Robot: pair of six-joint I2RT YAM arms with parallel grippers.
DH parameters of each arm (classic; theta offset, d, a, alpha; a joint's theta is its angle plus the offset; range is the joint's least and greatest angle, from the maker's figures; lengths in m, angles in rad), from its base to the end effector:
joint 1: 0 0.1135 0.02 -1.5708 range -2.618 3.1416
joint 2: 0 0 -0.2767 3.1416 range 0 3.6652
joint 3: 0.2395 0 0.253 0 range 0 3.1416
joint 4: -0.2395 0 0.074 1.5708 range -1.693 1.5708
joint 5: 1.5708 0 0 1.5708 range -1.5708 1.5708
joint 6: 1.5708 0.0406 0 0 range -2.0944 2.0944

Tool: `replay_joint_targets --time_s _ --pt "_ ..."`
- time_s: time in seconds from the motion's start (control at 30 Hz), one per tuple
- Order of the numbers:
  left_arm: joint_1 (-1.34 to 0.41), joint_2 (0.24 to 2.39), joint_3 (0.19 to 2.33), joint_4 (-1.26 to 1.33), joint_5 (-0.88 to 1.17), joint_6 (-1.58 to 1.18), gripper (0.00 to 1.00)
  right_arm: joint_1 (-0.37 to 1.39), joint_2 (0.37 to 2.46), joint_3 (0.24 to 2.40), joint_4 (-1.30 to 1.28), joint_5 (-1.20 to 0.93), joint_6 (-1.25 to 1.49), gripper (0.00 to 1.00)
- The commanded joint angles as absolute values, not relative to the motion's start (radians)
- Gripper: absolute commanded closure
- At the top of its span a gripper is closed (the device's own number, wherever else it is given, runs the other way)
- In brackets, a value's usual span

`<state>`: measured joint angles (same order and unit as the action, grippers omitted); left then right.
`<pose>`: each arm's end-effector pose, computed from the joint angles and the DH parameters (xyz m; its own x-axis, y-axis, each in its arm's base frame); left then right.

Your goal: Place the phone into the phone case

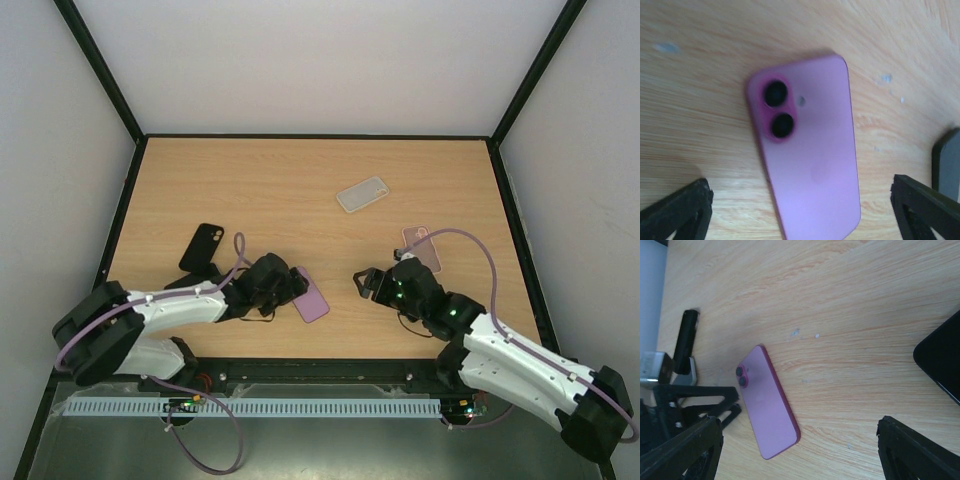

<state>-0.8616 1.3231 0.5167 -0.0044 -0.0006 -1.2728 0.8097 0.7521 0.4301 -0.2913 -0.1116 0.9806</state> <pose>0.1593 -0.1856 0.1628 -0.8638 -0.4613 -0.2027 -0.2285 0.7171 -0.6584 0.1096 0.1216 0.2159 -0.8710 0.2828 -0.4018 -0.1056 0.6910 0.7151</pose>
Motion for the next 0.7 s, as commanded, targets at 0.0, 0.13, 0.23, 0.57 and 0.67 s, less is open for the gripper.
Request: replay_joint_targets --time_s 0.0,0.13,0.23,0.57,0.67 --pt "-0.773 1.227 0.529 -0.158 -0.059 -1.259 0.01 0.870 0.828 0.434 -0.228 -0.048 1.019 0.18" --pt "-0.648 1.150 0.529 -0.210 -0.032 -1.198 0.01 0.930 0.934 0.472 -0.218 -0.004 0.992 0.18" --pt "-0.554 1.092 0.535 -0.269 -0.028 -1.153 0.01 0.955 1.027 0.529 -0.232 0.019 0.934 0.16" --pt "-0.376 0.829 0.550 -0.448 -0.054 -1.112 0.01 1.074 1.342 0.736 -0.283 0.151 0.850 0.13" --pt "-0.369 0.786 0.518 -0.443 -0.019 -1.124 0.01 1.107 1.443 0.817 -0.309 0.189 0.821 0.11"
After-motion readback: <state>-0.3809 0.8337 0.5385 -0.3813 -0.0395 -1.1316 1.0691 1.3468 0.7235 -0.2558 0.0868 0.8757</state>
